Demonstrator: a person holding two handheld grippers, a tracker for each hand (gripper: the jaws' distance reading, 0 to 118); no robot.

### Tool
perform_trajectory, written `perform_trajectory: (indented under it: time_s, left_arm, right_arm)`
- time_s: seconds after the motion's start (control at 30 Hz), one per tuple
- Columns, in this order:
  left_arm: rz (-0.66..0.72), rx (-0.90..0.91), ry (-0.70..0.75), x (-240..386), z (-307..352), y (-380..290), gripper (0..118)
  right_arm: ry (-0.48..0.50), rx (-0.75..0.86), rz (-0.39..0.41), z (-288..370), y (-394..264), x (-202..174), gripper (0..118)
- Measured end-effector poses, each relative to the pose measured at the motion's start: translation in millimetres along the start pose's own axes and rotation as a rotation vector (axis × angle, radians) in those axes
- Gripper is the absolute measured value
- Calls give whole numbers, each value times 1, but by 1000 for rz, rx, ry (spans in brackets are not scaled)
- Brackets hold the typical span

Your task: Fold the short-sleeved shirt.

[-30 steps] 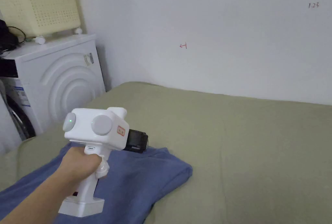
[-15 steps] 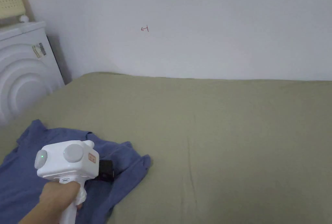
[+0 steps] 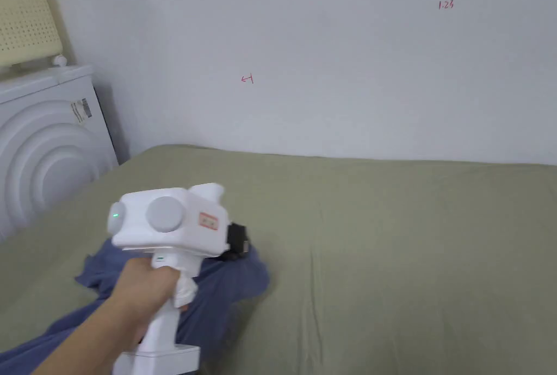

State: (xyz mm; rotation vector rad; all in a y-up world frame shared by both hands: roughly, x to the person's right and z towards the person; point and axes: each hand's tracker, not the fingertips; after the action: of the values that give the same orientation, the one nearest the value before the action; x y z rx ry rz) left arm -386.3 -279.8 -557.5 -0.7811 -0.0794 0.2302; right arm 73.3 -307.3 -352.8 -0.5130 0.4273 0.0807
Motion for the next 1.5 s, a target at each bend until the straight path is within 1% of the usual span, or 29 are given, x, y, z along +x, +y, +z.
perform_trajectory:
  time_s: [0.07,0.1,0.17,0.23,0.33,0.47,0.57,0.63,0.67,0.7,0.73,0.8,0.83,0.87,0.9,0.97,1.03,1.07,1.2,1.3,1.33,1.37,1.4,1.43,1.47,1.5]
  left_arm:
    - [-82,5,-103,62,-1,2,3]
    - [-109,-6,-157,79,-14,13,3]
    - [-136,-23,-251,141,-22,9,3]
    - [-193,-63,-355,214,-31,-3,3]
    - [-277,-123,-467,303,-47,-30,3]
    - [-332,-215,-557,389,-72,-71,3]
    - [-371,-265,-541,425,-91,-102,3]
    - [-392,-281,-502,427,-102,-118,3]
    - [-380,-276,-506,422,-106,-121,5]
    - [-316,-272,-518,412,-110,-122,16]
    - [-246,-260,-528,401,-112,-120,41]
    - [-119,-231,-556,378,-105,-115,112]
    - [-70,-198,-571,365,-97,-108,115]
    - [-32,-165,-607,351,-84,-100,115]
    - [-21,-135,-603,340,-70,-93,115]
    - [-67,-46,-542,315,-38,-80,115]
    - [-102,33,-494,288,0,-75,115]
    - [-106,70,-475,270,24,-76,115]
    - [-113,257,-269,212,120,-100,115]
    - [-110,363,-113,178,177,-138,114]
    - [-95,388,-51,172,191,-152,112]
    - [-84,403,-7,164,204,-167,105]
    - [-77,415,24,158,214,-182,74]
    - [-55,437,76,154,217,-194,16]
    - [-37,465,175,151,225,-207,0]
    - [-6,502,212,145,228,-221,0]
  right_arm:
    - [-6,14,-6,17,2,4,0]
    - [-14,28,-7,28,3,7,0]
    - [-41,51,-11,50,6,12,0]
    - [-73,73,-29,73,7,23,0]
    - [-127,103,-37,104,7,37,0]
    - [-184,114,-39,131,1,54,0]
    - [-211,115,-69,146,-3,65,0]
    - [-229,115,-78,153,-7,71,0]
    - [-234,115,-76,155,-7,73,0]
    - [-240,120,-75,157,-9,75,0]
    - [-243,124,-76,159,-9,77,0]
    - [-243,124,-86,158,-7,81,0]
    - [-242,125,-95,158,-5,83,0]
    - [-236,128,-96,157,-4,83,0]
    - [-236,131,-93,156,-2,83,0]
    - [-242,138,-66,152,1,83,0]
    - [-250,141,-59,148,7,83,0]
    - [-242,145,-60,145,9,85,0]
    - [-228,172,-97,133,18,89,0]
    - [-211,199,-132,125,19,89,0]
    - [-219,203,-144,122,18,89,0]
    - [-229,203,-155,120,16,88,0]
    - [-230,201,-161,117,14,88,0]
    - [-232,198,-166,115,12,87,0]
    - [-242,194,-171,114,8,85,0]
    - [-247,185,-180,113,6,85,0]
